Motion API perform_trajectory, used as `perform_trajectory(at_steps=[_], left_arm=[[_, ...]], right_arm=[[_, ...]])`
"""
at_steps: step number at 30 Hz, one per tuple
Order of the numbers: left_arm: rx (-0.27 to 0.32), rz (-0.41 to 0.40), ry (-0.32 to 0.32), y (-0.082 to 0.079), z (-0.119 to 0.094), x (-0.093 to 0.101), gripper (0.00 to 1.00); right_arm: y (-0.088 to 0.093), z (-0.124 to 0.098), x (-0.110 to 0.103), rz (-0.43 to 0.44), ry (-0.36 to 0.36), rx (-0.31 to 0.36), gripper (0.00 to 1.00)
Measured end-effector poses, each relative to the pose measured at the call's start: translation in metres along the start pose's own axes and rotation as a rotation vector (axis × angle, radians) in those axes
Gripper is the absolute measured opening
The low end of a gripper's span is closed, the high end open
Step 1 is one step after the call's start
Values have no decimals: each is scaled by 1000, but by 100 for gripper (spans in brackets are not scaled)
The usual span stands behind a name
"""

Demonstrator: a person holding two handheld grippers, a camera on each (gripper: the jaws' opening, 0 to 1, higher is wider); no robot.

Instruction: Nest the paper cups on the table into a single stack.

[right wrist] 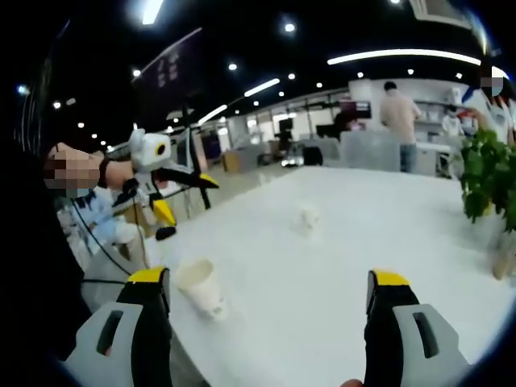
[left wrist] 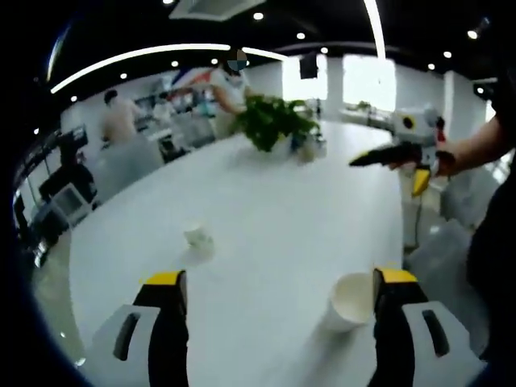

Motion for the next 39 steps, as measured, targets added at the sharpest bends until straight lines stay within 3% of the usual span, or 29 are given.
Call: perform_trajectory(at_steps=[7,15,30,39], left_arm=[[71,-44,-70,-9,-3,-17,99],[98,-77,-98,-11,3,-32,99],[80,-116,-99,-4,38,-58,98],[86,-130,-103,-5,63,-76,99]], right_arm=[[1,3,-3,2,-6,-6,100],[5,3,-5,3,-8,-20,100],[19,18,0,40,-35,-50,100],[18,27,10,48,-34,-53,100]])
Point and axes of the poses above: the point that each gripper's makers call its tool centre point, and the gripper's own axes: z roughly forward along the fingers, x roughly to its right, y roughly out of its underside, the point moved 6 cm from there along -z, roughly backward along the fingers, and after that the axes turned 1 degree about x, right-handed, at the moved point
